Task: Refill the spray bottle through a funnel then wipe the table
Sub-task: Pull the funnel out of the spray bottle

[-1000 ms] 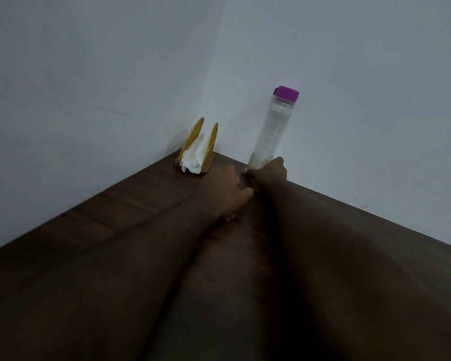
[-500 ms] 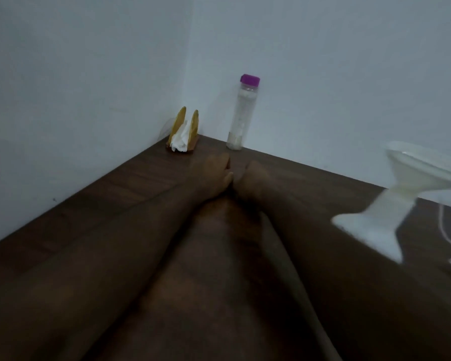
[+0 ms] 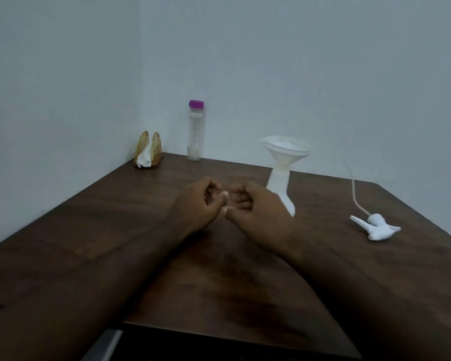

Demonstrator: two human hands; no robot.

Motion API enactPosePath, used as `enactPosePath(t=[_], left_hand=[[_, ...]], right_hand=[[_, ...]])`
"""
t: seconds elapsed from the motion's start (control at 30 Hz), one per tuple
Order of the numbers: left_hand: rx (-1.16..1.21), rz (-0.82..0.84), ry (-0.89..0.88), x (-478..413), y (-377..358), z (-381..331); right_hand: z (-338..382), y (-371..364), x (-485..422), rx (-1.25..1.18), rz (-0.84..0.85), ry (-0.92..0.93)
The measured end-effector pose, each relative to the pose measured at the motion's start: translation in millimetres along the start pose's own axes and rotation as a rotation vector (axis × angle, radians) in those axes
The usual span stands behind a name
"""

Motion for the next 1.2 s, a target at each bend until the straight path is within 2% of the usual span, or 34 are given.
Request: enactPosePath(t=[0.1,0.2,0.4,0.47,0.6,0.7,0.83,0.93,1.1,1.2], left_hand=[[0.150,0.033,-0.024,-8,-21,-30],[0.296,0.058,-0.032,-22,-44,-51],[0.410,0.072,-0.062,-46,-67,-75],[0.392,0.080,-0.053,-50,-69,-75],[0.387,0.068,-0.031,-54,-73,-67],[0.417,0.047,-0.036,-51,-74,-65],[0.425,0.047,-0.026,-47,-71,-64],[0.410,0.056,-0.016,-43,-67,-64],[0.298,0.016,-0.030,-37,-58,-68],[0.290,-0.012,-0.039,-33,-55,-70]], right_hand=[[30,46,42,-0.152,-0.222,0.036],[15,76,58,-0.335,-0.416,-0.002],[-5,98,58,-0.706,-0.556,-0.164],[-4,106,54,-0.682,-0.555,-0.188],[-1,118,41,-0.487,-0.547,-0.197],[-3,125,28,-0.537,-0.507,-0.179],[-10,131,4,-0.662,-0.315,-0.200],[-12,135,-7,-0.663,-0.194,-0.227],[-5,146,10,-0.352,-0.290,-0.257],[11,137,24,-0.237,-0.235,-0.272]])
Point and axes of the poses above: each hand's wrist, its own x-axis away from the middle knuckle, its own y-axis out of the back of the hand, z = x × y, the point moved 8 cm from there along -x, towards the middle knuckle, and after that the axes turned 14 degrees about z, right-handed, at the moved point
